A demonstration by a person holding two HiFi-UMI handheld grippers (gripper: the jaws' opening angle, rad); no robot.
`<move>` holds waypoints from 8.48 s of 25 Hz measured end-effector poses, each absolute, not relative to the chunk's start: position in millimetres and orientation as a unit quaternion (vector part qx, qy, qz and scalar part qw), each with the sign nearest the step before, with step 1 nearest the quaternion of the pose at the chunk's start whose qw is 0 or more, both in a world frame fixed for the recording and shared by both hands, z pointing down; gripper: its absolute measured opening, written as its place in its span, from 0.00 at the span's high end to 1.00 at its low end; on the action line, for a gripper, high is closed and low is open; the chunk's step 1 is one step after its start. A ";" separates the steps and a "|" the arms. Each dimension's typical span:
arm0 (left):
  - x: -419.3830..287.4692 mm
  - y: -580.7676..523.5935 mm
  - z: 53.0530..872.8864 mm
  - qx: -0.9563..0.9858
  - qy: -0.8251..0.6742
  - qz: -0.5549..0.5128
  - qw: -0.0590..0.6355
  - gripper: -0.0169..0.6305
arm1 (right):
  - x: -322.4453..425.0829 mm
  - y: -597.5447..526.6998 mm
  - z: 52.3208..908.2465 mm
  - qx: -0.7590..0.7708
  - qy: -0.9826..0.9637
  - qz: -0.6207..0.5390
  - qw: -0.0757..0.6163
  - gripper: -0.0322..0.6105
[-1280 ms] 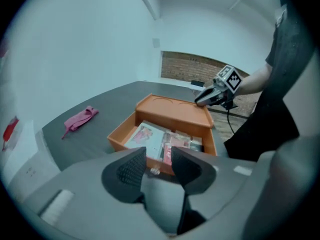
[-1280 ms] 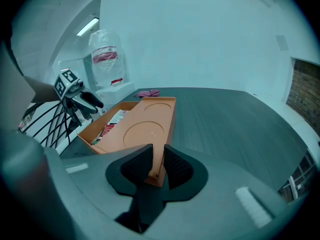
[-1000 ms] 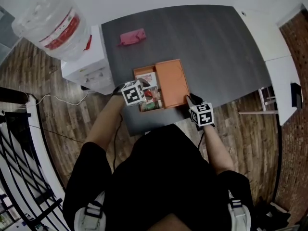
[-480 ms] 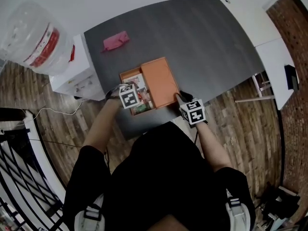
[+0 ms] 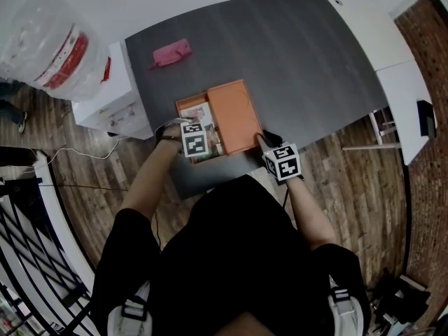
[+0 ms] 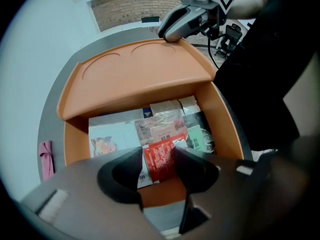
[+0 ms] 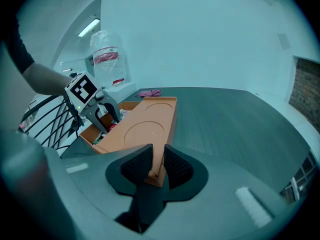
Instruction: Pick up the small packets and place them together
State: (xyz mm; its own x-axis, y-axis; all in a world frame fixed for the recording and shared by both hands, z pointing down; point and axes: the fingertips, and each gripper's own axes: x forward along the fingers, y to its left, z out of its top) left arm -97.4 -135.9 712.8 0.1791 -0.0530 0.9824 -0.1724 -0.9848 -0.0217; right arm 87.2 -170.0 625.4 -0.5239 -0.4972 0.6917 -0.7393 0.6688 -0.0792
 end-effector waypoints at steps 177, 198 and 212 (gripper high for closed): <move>-84.2 -252.2 574.8 0.889 -0.281 0.336 0.135 0.89 | 76.8 -174.7 579.2 0.371 -0.879 0.171 0.247 0.86; -32.2 -284.9 625.5 0.869 -0.194 0.439 0.122 0.85 | 113.6 -167.1 590.9 0.425 -0.849 0.211 0.233 0.86; -22.1 -288.6 616.8 0.877 -0.205 0.427 0.082 0.66 | 112.3 -179.8 581.3 0.418 -0.856 0.204 0.225 0.86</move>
State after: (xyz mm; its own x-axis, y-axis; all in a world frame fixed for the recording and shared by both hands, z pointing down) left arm -22.1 -288.6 616.8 0.5513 -0.2893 0.7825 -0.4301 -0.9023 -0.0306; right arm 112.3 -179.8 581.3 -0.5491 -0.6250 0.5549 -0.8079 0.5671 -0.1607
